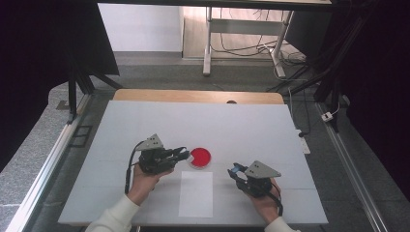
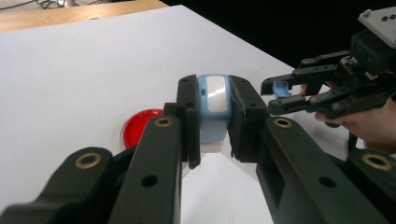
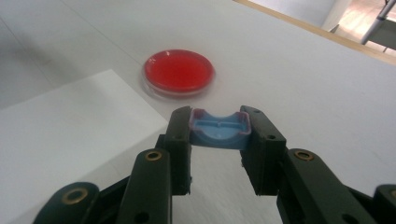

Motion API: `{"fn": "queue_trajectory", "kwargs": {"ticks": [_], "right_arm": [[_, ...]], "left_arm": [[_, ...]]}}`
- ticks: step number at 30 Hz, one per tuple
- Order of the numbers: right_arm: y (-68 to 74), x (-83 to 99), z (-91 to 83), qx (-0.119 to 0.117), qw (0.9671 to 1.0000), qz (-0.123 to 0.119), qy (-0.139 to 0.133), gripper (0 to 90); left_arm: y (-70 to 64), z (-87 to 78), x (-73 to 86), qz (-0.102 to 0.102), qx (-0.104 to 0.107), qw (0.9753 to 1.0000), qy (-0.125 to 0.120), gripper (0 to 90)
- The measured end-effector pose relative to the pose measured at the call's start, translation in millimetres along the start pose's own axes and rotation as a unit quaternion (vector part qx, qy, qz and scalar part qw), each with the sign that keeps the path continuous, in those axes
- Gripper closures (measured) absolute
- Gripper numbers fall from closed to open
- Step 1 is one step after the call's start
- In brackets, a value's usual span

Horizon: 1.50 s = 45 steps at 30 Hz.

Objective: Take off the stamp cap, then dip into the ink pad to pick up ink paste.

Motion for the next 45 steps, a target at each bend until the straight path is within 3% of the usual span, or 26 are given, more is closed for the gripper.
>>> {"fn": "queue_trajectory", "kwargs": {"ticks": [8, 19, 27, 45], "right_arm": [[-20.7, 14.2, -25.3, 0.017, 0.9998, 0.002, 0.003, 64.8], [-38.1, 23.9, -36.8, 0.042, 0.9991, 0.004, 0.009, 64.7], [-39.1, 26.7, -33.7, 0.044, 0.9989, 0.002, 0.015, 64.7], [-39.6, 26.8, -33.4, 0.046, 0.9988, 0.002, 0.014, 64.6]], "left_arm": [[1.8, 0.0, -0.2, 0.001, -0.005, 1.0000, 0.000, 76.0], [4.4, -4.4, -6.5, 0.006, -0.015, 0.9998, -0.009, 76.0], [5.5, -2.0, -9.6, 0.013, -0.015, 0.9998, -0.006, 75.9], [10.8, 16.1, -10.6, 0.042, -0.034, 0.9979, 0.036, 75.8]]}}
Point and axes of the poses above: each handheld gripper's, and its own axes: z roughly forward along the jaws, x roughly out of its underside, y roughly to its left, the point moved 4 cm from there along z, roughly forward along the jaws, and after that the axes turned 1 degree about -y, right-handed, at the moved point
